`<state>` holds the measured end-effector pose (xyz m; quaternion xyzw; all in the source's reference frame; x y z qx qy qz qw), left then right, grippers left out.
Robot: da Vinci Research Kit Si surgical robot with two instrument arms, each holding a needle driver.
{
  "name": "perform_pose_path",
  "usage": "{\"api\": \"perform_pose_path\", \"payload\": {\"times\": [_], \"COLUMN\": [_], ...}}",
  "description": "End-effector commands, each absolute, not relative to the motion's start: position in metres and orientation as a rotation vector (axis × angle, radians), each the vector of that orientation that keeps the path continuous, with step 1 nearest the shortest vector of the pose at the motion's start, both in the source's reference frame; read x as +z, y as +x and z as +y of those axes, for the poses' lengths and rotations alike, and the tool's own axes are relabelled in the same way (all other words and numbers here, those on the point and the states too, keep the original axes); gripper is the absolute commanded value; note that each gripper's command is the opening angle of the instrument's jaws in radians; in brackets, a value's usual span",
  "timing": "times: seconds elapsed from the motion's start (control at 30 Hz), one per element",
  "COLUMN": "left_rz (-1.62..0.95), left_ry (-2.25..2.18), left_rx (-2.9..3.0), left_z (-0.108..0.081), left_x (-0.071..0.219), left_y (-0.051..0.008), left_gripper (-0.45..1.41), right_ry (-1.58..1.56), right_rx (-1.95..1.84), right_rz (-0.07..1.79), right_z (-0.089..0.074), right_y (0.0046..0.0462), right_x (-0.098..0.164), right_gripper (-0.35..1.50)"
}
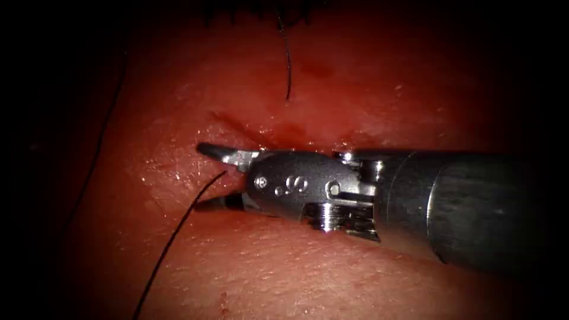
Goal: Wound Closure
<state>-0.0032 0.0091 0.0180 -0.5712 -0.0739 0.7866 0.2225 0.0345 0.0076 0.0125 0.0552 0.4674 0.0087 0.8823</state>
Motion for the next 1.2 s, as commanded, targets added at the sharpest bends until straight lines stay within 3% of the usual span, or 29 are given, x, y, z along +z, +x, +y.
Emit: {"api": "perform_pose_path", "payload": {"times": [0.03, 1.2], "left_rz": [-0.205, -0.212], "left_ry": [-1.577, -1.572], "left_rx": [2.173, 2.177], "left_z": [0.009, 0.009], "left_x": [0.019, 0.018], "left_y": [-0.0037, -0.0040], "left_gripper": [-0.45, -0.45], "right_ry": [0.126, 0.249], "right_rx": [0.024, -0.007], "right_rz": [0.973, 0.991], "right_z": [0.007, 0.003], "right_y": [0.0343, 0.0335], "right_x": [0.013, 0.001], "right_gripper": [-0.35, -0.35]}}
